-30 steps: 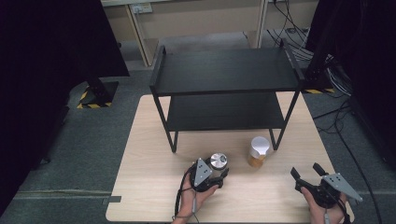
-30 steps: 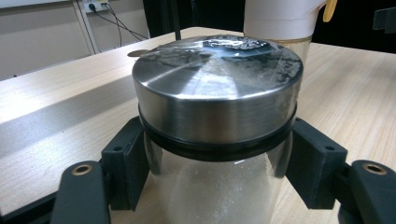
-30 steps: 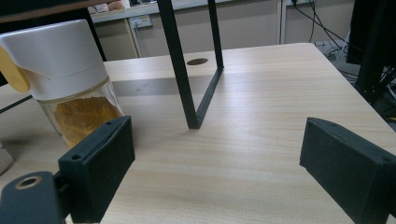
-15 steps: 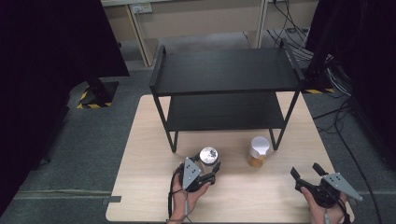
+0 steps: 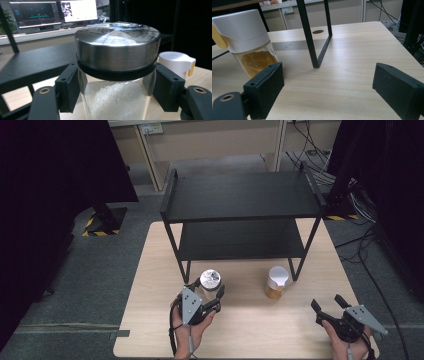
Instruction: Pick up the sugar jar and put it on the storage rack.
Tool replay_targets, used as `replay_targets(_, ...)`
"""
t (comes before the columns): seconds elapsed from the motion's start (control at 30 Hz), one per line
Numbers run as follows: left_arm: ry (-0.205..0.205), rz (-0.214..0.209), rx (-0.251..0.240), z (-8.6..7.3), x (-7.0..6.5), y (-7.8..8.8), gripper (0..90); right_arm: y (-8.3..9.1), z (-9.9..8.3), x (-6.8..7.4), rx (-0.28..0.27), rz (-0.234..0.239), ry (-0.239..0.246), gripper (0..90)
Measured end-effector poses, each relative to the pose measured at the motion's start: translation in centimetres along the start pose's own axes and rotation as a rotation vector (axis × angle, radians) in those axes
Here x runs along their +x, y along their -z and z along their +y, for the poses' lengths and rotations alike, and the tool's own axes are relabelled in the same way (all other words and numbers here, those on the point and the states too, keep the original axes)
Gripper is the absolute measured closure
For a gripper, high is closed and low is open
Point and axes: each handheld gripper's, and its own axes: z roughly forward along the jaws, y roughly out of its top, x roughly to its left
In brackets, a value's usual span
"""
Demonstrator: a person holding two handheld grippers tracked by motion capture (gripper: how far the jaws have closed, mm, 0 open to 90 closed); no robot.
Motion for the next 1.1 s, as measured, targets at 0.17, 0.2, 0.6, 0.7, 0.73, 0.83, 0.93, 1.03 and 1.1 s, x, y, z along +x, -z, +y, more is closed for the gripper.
replay_targets(0.17,0.012,0.036,-0.015,0.6,0.0,0.6,31.0,0.0,0.0,0.0,-0.001,0.000,-0.003,10.3)
replay_targets(0.2,0.015,0.043,-0.018,0.7,0.0,0.7,31.0,0.0,0.0,0.0,-0.002,-0.001,-0.002,10.3)
replay_targets(0.6,0.013,0.093,-0.037,2.6,0.2,1.5,31.0,0.0,0.0,0.0,-0.002,-0.002,-0.004,10.3)
replay_targets(0.7,0.011,0.101,-0.071,3.1,0.4,1.6,31.0,0.0,0.0,0.0,0.001,-0.002,-0.003,10.3)
replay_targets(0.73,0.009,0.104,-0.082,3.3,0.5,1.6,31.1,0.0,0.0,0.0,0.001,-0.003,-0.003,10.3)
replay_targets(0.83,0.000,0.109,-0.104,4.2,0.7,1.6,31.1,0.0,0.0,0.0,0.001,-0.003,-0.004,10.3)
replay_targets(0.93,-0.010,0.113,-0.121,5.1,0.9,1.6,31.1,0.0,0.0,0.0,0.002,-0.003,-0.004,10.3)
replay_targets(1.03,-0.016,0.120,-0.138,5.8,1.1,1.5,31.1,0.0,0.0,0.0,0.001,-0.003,-0.004,10.3)
replay_targets(1.1,-0.018,0.122,-0.147,6.2,1.1,1.4,31.1,0.0,0.0,0.0,0.001,-0.003,-0.005,10.3)
